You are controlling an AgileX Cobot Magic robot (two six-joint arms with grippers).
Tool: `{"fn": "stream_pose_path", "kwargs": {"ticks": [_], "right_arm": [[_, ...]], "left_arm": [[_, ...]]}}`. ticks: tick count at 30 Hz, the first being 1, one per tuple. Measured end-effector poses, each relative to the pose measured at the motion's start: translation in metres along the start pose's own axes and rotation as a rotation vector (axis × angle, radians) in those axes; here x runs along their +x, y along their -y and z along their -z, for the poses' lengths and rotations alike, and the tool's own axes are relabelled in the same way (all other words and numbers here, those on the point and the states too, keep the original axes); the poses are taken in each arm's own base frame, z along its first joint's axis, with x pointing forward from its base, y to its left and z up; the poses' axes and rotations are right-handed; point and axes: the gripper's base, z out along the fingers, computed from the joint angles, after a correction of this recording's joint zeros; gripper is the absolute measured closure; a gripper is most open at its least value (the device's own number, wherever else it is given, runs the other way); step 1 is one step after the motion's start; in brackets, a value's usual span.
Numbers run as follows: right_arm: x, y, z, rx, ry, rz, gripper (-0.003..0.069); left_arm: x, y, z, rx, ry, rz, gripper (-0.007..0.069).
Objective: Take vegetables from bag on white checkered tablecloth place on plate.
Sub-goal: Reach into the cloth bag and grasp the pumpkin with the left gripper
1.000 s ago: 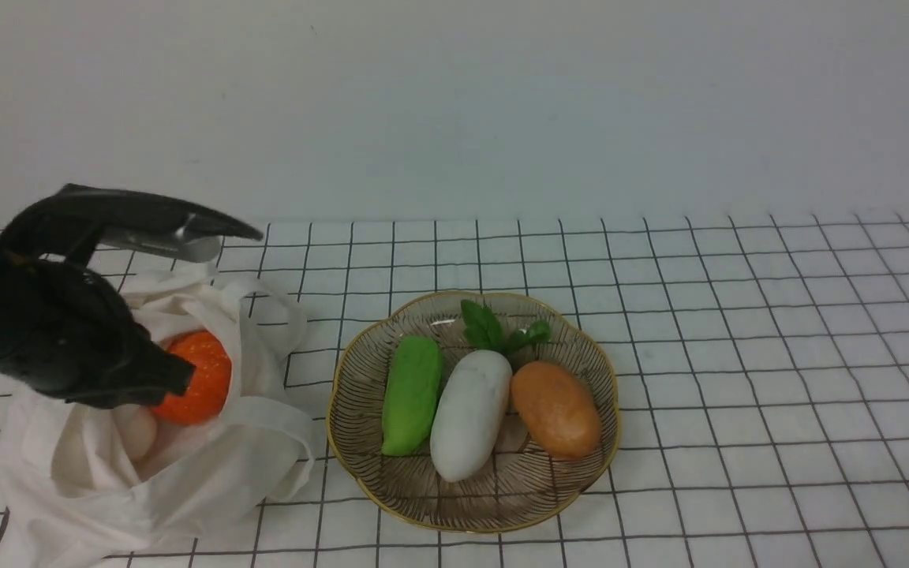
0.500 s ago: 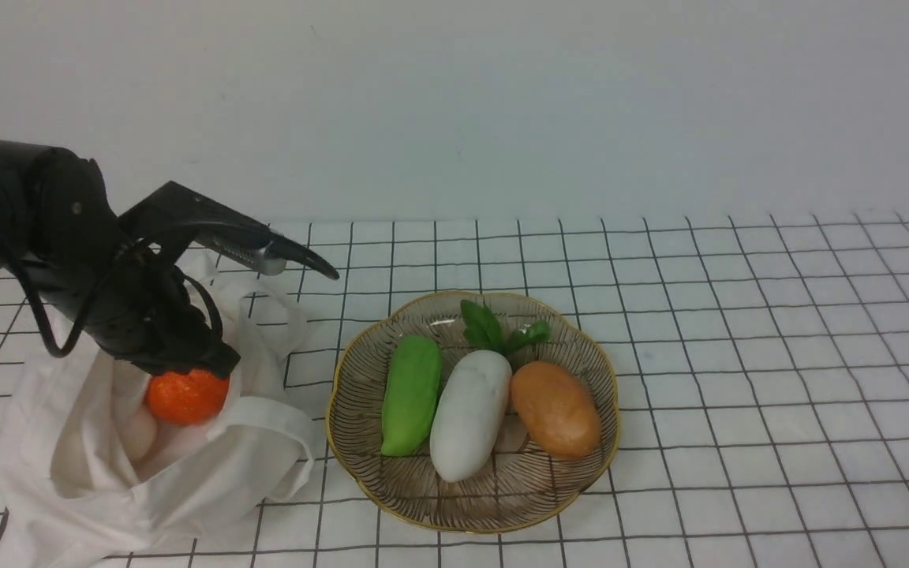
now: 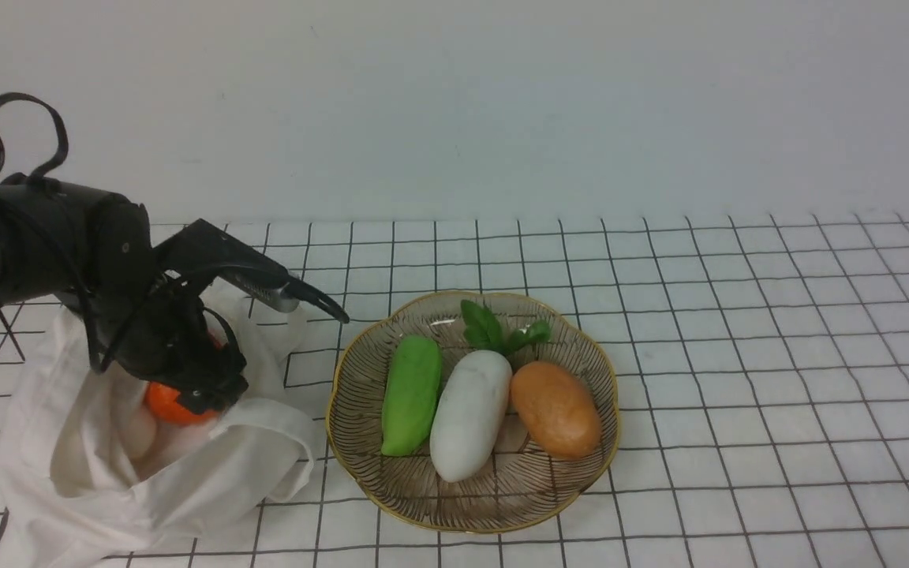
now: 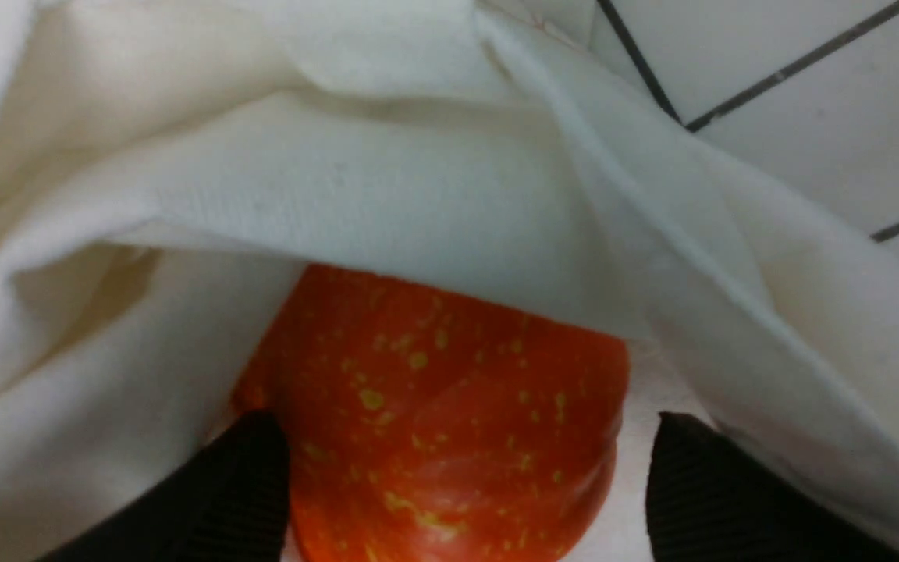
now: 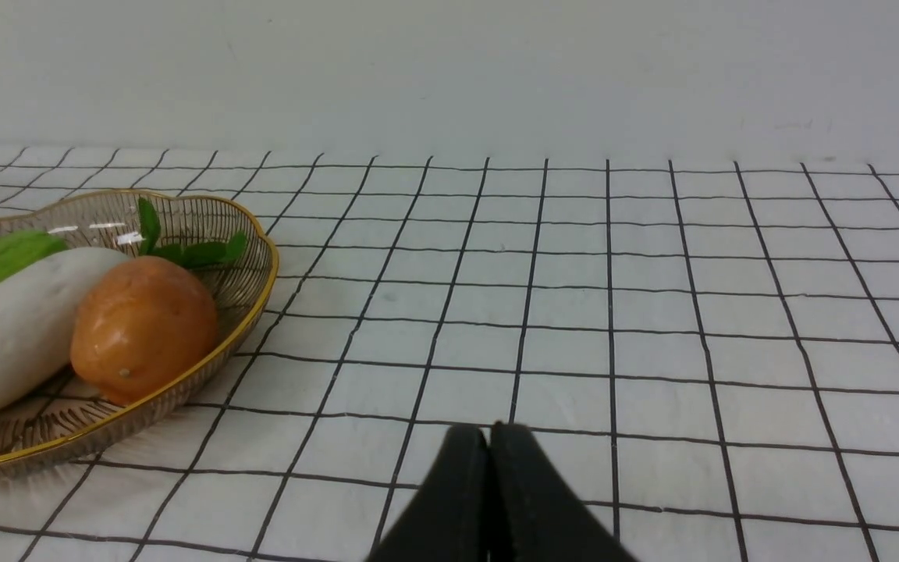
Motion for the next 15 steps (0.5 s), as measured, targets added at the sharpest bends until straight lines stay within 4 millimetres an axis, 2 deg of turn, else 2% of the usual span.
{"fn": "stream_pose_path", "kwargs": {"ticks": [4,10,15], "right_arm": [[0.0,0.0,0.0,0.0,0.0,0.0,0.0673],[0.0,0.0,0.0,0.0,0.0,0.0,0.0673],[0.0,0.0,0.0,0.0,0.0,0.0,0.0673]], "left_arm": [[0.0008,-0.0022,-0.0042,-0.03,-0.016,-0.015,0.0077],[-0.0006,-0.0058,-0.0069,-0.071,-0.004,-0.006,0.0181],[-0.001,-0.0058,-0.0067,-0.071,-0.001,0.018,0.0181]]}}
